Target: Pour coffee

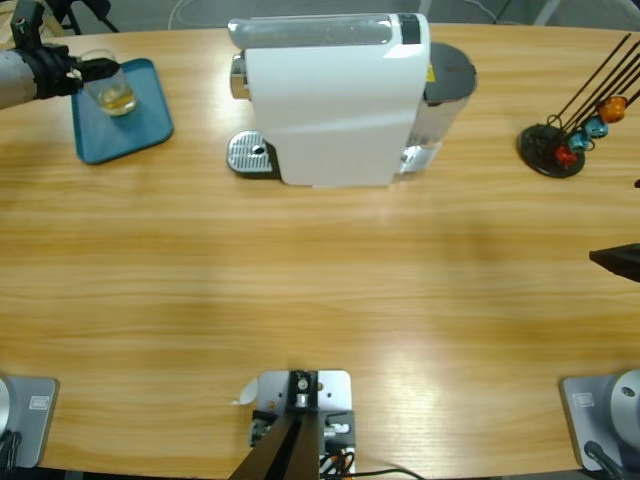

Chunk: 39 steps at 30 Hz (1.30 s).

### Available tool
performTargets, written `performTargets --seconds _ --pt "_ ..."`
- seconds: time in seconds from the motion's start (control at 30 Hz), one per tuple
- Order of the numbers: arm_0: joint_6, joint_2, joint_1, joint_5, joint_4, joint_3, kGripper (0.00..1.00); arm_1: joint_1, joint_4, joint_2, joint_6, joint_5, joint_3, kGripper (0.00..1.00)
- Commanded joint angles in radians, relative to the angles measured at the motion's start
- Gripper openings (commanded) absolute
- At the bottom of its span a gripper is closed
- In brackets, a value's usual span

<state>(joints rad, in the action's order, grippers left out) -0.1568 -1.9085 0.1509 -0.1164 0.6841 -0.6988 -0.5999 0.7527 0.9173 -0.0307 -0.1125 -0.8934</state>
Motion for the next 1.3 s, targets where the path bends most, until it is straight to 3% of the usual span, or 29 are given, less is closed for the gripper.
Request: performTargets --seconds 0.03,0.1,0.13,0.17,0.23,0.43,0.63,0.7,0.83,0.93,1.0,1.2,1.3 --pt "0.036 -0.061 0.006 0.014 0.099 0.082 0.000 0.026 -0.008 0.024 -0.015 0.016 0.017 1.000" --pt "0.039 -0.071 0.007 0.014 0.129 0.100 0.010 0.027 -0.004 0.021 -0.016 0.016 0.012 1.000" --pt "0.040 -0.073 0.007 0.011 0.135 0.109 0.511 0.027 0.000 0.019 -0.017 0.016 0.009 1.000" --pt "0.040 -0.070 0.008 0.012 0.151 0.125 0.850 0.027 0.003 0.018 -0.017 0.016 0.008 1.000" --pt "0.041 -0.059 0.009 0.002 0.225 0.179 0.956 0.028 0.010 0.016 -0.017 0.016 0.008 1.000" --pt "0.059 -0.049 0.004 -0.027 0.437 0.271 0.996 0.027 0.031 0.005 -0.017 0.011 -0.004 1.000" --pt "0.064 0.137 0.002 -0.018 0.401 0.271 0.996 0.028 0.040 -0.019 -0.017 0.011 -0.005 1.000" --pt "0.073 0.247 0.010 0.026 0.269 0.253 0.996 0.027 0.039 -0.023 -0.017 0.011 -0.001 1.000" --pt "0.098 0.513 0.098 0.143 -0.152 0.171 0.996 0.028 0.019 -0.028 -0.017 0.013 0.016 1.000" --pt "0.116 0.630 0.165 0.204 -0.499 0.058 0.996 0.028 -0.004 -0.033 -0.017 0.016 0.022 1.000" --pt "0.126 0.680 0.204 0.196 -0.604 0.026 0.996 0.027 -0.008 -0.041 -0.017 0.017 0.024 1.000" --pt "0.179 0.780 0.292 -0.210 -0.707 0.030 0.996 0.027 -0.009 -0.052 -0.016 0.018 0.055 1.000" --pt "0.177 0.778 0.322 -0.304 -0.824 -0.008 0.996 0.028 -0.009 -0.029 -0.013 0.027 0.050 1.000"
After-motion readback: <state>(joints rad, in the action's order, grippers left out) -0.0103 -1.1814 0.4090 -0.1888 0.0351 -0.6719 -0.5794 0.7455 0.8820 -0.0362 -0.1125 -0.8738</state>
